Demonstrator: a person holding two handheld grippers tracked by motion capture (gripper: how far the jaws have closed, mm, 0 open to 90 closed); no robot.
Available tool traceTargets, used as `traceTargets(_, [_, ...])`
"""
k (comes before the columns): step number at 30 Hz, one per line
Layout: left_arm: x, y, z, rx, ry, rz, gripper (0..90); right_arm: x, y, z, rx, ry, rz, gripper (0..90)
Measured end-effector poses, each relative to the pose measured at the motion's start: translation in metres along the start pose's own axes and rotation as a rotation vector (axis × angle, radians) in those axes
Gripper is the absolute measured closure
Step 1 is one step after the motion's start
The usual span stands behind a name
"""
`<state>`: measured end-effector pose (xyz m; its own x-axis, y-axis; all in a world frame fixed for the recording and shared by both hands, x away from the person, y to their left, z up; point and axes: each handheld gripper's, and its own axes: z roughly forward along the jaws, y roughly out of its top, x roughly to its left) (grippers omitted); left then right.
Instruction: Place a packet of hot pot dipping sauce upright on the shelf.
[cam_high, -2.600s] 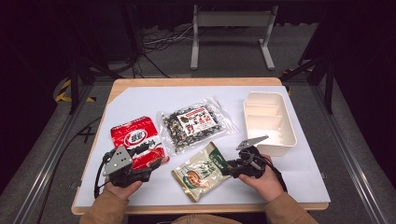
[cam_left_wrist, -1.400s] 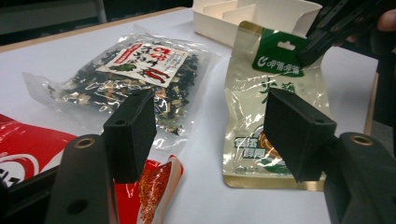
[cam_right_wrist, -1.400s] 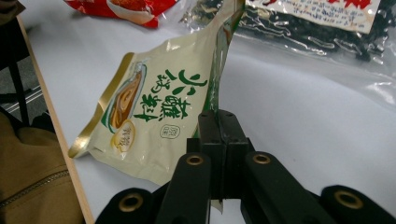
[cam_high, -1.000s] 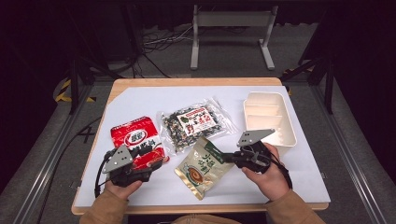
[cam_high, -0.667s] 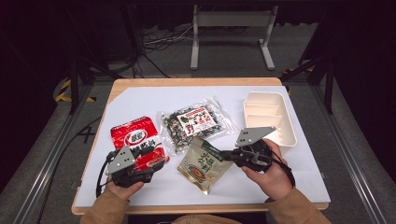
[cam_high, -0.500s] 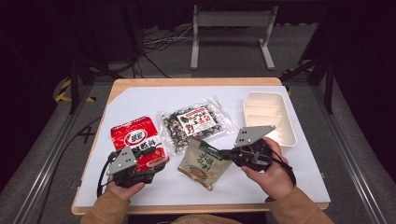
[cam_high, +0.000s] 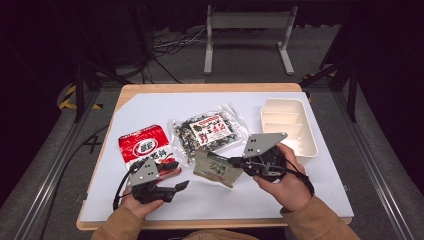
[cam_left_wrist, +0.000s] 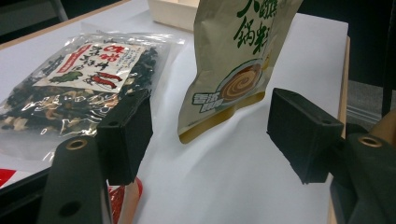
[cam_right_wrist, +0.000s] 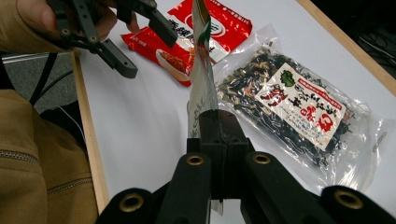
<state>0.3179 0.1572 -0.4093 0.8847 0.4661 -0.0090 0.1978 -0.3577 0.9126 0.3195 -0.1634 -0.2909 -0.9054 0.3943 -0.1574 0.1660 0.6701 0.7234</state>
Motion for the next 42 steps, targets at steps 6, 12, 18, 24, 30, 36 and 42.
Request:
traceTargets(6, [-0.002,0.000,0.007,0.006,0.012,0.012,29.0,0.005,0.010,-0.001,-0.006,0.007,-0.035,90.0])
traceTargets(12, [-0.005,0.000,0.014,0.002,-0.007,0.032,27.3,0.010,0.018,0.000,-0.029,0.034,-0.054,90.0])
traceTargets(18, [-0.008,0.000,0.016,0.004,-0.046,0.051,36.3,0.012,0.021,0.002,-0.046,0.043,-0.054,90.0])
traceTargets(24, [-0.012,0.000,0.017,0.032,-0.080,0.073,60.4,0.010,0.020,0.003,-0.070,0.036,-0.038,90.0])
traceTargets(30, [-0.015,0.002,0.015,0.061,-0.136,0.075,83.7,0.006,0.016,0.004,-0.084,0.036,-0.015,90.0])
traceTargets(36, [-0.017,0.005,0.011,0.075,-0.150,0.070,88.3,0.001,0.011,0.006,-0.106,0.030,0.019,89.9])
traceTargets(42, [-0.018,0.008,0.006,0.081,-0.169,0.051,90.0,-0.008,-0.001,0.010,-0.205,0.075,0.077,71.1])
